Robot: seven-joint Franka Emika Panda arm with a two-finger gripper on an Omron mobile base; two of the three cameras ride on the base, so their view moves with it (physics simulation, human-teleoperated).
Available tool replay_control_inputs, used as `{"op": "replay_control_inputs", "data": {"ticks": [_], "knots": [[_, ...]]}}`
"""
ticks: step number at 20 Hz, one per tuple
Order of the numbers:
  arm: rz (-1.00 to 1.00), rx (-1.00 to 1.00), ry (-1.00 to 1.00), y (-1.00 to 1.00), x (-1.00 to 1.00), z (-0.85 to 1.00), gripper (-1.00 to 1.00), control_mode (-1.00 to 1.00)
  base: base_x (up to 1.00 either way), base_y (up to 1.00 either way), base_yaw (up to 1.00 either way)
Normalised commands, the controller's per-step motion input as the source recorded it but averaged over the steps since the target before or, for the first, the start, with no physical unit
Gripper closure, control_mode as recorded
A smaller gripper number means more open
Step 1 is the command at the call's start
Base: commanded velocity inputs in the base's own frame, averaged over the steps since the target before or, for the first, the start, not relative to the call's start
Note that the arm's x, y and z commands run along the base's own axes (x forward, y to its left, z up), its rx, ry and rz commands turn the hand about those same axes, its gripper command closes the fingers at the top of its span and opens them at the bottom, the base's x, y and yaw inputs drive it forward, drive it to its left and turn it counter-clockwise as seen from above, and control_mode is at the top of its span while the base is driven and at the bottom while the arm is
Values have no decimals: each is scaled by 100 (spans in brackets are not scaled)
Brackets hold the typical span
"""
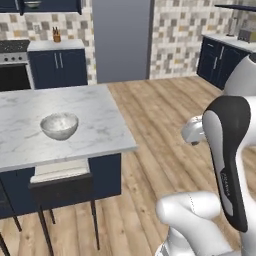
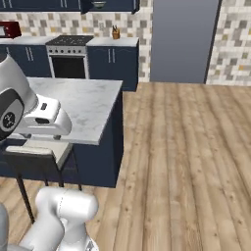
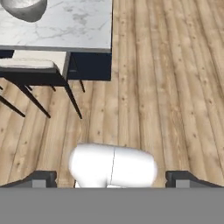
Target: Pick up the bowls from the cabinet and place each bowl in front of a stool on the dining counter.
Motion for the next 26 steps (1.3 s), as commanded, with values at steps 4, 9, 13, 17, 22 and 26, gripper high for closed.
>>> {"op": "replay_control_inputs", "data": {"ticks": [4, 9, 13, 17, 22, 26], "knots": [[0, 0, 0, 0, 0, 0, -100, 100, 16, -100, 0], [0, 0, 0, 0, 0, 0, -100, 100, 49, -100, 0], [0, 0, 0, 0, 0, 0, -100, 100, 76, -98, 2], [0, 0, 0, 0, 0, 0, -100, 100, 99, -73, 9], [0, 0, 0, 0, 0, 0, -100, 100, 100, -62, 11], [0, 0, 0, 0, 0, 0, -100, 100, 100, -51, 14]]}}
